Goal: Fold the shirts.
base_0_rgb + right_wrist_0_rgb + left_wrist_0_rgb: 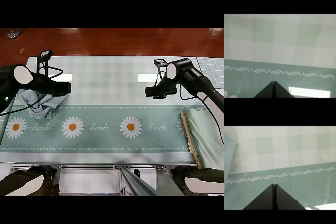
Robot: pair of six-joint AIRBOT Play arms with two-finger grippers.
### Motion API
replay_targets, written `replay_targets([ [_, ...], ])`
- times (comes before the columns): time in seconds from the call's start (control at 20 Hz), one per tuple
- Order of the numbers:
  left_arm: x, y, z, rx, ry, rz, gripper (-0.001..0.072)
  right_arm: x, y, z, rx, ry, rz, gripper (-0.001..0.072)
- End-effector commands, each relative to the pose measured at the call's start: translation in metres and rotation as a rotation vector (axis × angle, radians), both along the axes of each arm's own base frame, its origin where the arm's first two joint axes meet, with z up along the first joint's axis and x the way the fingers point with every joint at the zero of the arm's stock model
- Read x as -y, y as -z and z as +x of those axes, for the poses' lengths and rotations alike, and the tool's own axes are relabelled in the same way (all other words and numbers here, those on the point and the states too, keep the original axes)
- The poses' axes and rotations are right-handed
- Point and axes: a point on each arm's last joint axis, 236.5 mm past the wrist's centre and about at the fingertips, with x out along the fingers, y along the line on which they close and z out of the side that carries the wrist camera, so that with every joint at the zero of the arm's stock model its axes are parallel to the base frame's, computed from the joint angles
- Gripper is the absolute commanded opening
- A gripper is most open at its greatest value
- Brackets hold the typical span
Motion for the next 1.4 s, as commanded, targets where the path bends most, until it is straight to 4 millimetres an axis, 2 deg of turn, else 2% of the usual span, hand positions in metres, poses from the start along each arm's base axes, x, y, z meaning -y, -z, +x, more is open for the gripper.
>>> replay_targets([
  [0.0,0.0,0.0,0.0,0.0,0.0,0.001,0.0029,0.0,0.0,0.0,0.0,0.0,0.0,0.0019],
  [0.5,0.0,0.0,0.001,0.003,-0.001,0.0,0.0029,-0.002,0.0,0.003,0.014,0.003,0.007,0.0019],
  [0.7,0.001,-0.006,0.013,0.059,-0.014,-0.008,0.0029,-0.005,-0.002,0.012,0.05,0.0,0.021,0.0019],
  [0.8,-0.002,-0.013,0.031,0.134,-0.033,-0.01,0.0055,-0.007,-0.005,0.024,0.105,-0.005,0.028,0.0023],
  [0.85,-0.006,-0.017,0.043,0.192,-0.033,0.01,0.0271,-0.004,-0.007,0.034,0.146,-0.008,0.015,0.014],
  [0.9,-0.014,-0.023,0.058,0.269,-0.009,0.064,0.0705,-0.001,-0.009,0.043,0.184,0.0,0.004,0.0526],
  [0.95,-0.03,-0.029,0.071,0.346,0.036,0.172,0.0705,0.003,-0.012,0.049,0.214,-0.018,-0.016,0.0633],
  [1.05,-0.088,-0.049,0.087,0.411,0.02,0.396,0.0704,0.012,-0.011,0.047,0.204,-0.037,-0.059,0.0632],
  [1.1,-0.122,-0.054,0.087,0.395,-0.052,0.446,0.0703,0.016,-0.011,0.045,0.195,-0.043,-0.078,0.0632],
  [1.15,-0.156,-0.051,0.082,0.359,-0.135,0.463,0.0701,0.018,-0.011,0.044,0.19,-0.047,-0.088,0.0632],
  [1.2,-0.187,-0.039,0.074,0.304,-0.22,0.46,0.07,0.018,-0.011,0.045,0.192,-0.048,-0.091,0.0631],
  [1.25,-0.213,-0.017,0.06,0.208,-0.296,0.453,0.07,0.018,-0.011,0.045,0.192,-0.048,-0.09,0.0631],
  [1.3,-0.226,0.01,0.043,0.09,-0.342,0.428,0.07,0.018,-0.011,0.045,0.192,-0.048,-0.09,0.0631],
  [1.35,-0.231,0.038,0.021,-0.049,-0.372,0.398,0.07,0.018,-0.011,0.045,0.192,-0.047,-0.09,0.0631],
])
